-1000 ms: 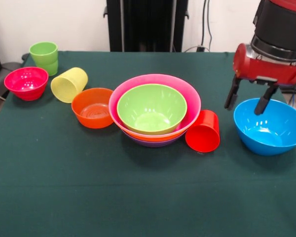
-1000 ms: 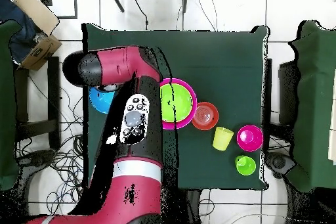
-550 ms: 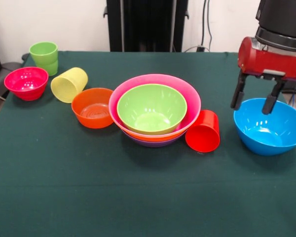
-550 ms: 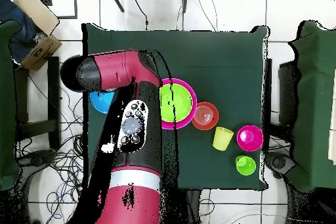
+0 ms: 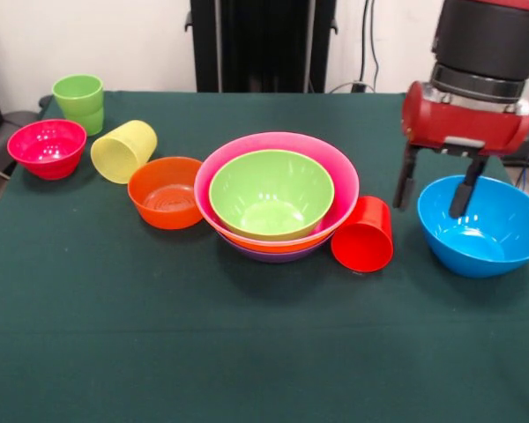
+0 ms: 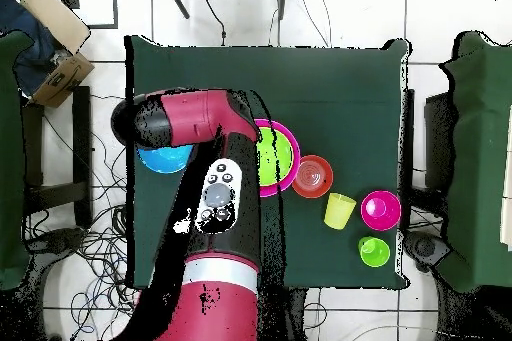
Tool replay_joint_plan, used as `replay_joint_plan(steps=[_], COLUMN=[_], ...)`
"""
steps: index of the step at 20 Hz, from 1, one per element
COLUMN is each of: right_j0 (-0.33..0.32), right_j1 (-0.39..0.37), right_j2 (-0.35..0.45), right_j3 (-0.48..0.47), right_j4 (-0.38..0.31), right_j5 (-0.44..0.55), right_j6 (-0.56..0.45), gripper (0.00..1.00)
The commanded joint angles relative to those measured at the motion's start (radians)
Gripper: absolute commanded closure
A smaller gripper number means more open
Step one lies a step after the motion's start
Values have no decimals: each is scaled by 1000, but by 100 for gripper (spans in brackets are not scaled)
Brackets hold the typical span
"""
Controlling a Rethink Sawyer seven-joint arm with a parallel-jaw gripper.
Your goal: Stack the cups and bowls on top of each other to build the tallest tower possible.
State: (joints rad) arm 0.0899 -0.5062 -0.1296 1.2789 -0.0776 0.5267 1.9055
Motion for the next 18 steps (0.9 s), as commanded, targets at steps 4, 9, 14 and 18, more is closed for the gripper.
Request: replay_joint_plan(steps=[4,9,14,18], right_j0=[-54,-50,-13,2], right_j1=[26,27,41,45], right_j2=[115,102,64,48], right_j3=[128,138,118,102], right_j4=[-56,-42,-36,-23], right_j5=[-79,-93,-88,-55], right_j6=[1,45,88,103], gripper=[0,0,0,0])
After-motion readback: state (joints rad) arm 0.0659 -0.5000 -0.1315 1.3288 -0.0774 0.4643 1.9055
